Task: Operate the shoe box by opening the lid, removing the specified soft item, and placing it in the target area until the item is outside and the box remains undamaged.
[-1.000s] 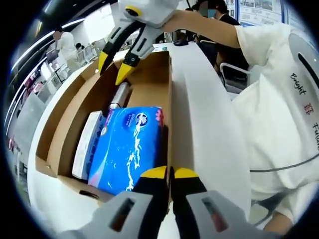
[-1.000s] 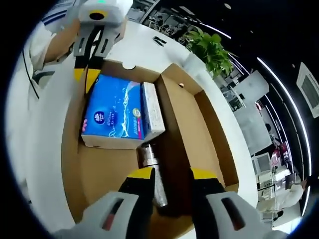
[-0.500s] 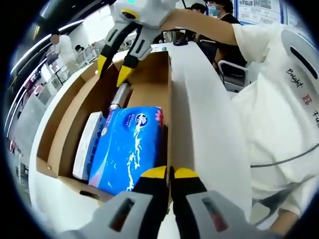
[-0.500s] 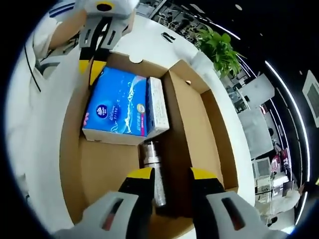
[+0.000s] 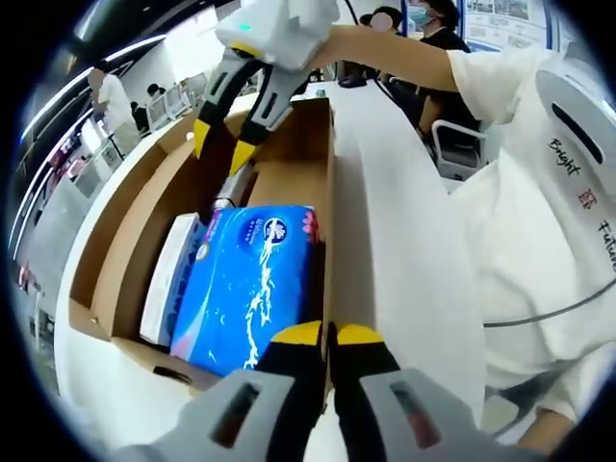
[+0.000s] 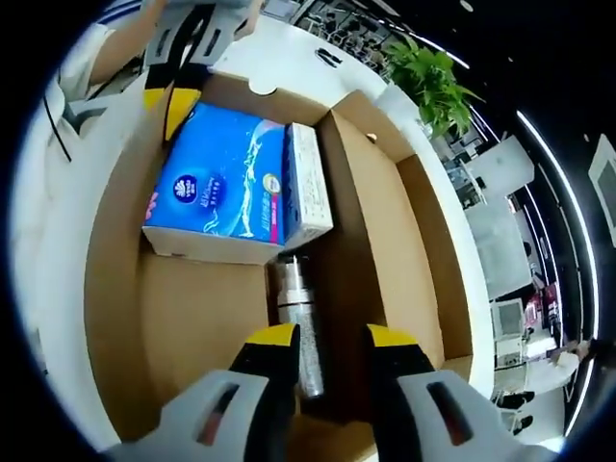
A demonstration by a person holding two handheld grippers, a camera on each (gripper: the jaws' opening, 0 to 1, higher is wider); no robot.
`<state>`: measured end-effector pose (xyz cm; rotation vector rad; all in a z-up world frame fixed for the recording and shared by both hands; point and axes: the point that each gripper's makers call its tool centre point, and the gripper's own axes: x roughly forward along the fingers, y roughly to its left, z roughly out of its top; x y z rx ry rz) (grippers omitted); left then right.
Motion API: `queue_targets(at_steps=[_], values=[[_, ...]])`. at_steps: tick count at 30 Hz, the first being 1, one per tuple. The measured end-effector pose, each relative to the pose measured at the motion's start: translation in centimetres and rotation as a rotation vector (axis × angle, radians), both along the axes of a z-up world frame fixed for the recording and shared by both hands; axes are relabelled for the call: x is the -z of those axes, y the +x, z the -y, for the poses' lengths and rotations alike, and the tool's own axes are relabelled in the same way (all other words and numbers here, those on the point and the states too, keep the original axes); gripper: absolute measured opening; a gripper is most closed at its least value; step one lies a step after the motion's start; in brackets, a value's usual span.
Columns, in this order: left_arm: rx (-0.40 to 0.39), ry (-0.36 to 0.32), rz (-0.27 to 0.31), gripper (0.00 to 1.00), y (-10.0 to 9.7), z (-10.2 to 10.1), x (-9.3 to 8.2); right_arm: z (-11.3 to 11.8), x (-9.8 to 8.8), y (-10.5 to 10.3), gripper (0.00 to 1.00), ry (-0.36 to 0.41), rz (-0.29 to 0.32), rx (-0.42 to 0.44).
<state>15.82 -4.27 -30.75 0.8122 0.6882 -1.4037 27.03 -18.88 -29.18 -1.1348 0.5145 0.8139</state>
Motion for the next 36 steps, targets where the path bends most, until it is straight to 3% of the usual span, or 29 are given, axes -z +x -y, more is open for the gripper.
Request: queue_targets(at_steps=[7,12,20,22,24,27,36], values=[[0.0,0.0,-0.002,0.01,0.0,0.0,0.0,-0.8,1.0,0.1,0.25,-0.026,-0.009,-0.026],[-0.004,-0.005,0.0,0.01,0.0,0.0,-0.1,-0.7,1.9,0.3,0.25,-0.165,0.031,-0.049],[-0.007,-0.011,0.001,0.01,0.0,0.0,-0.1,-0.8,2.5,0.2,0.25,-0.222,-0.018,-0.065],[-0.008,-0.009,0.002,0.01,0.0,0.0,-0.1,-1.0,2.9,0.0,0.26,-0.242,-0.062,-0.082],[-0.008,-0.007,0.001,0.01,0.0,0.0,-0.1,-0.8,3.8,-0.6,0.27,-0.263,-0.152,-0.066],[-0.009,-0.008,-0.001,0.01,0.0,0.1,-0.1,-0.8,4.0,-0.6,0.27,-0.29,-0.203,-0.068],[-0.01,-0.002,-0.004,0.01,-0.1,0.0,-0.1,-0.6,4.8,0.4,0.25,-0.35,-0.278,-0.061]])
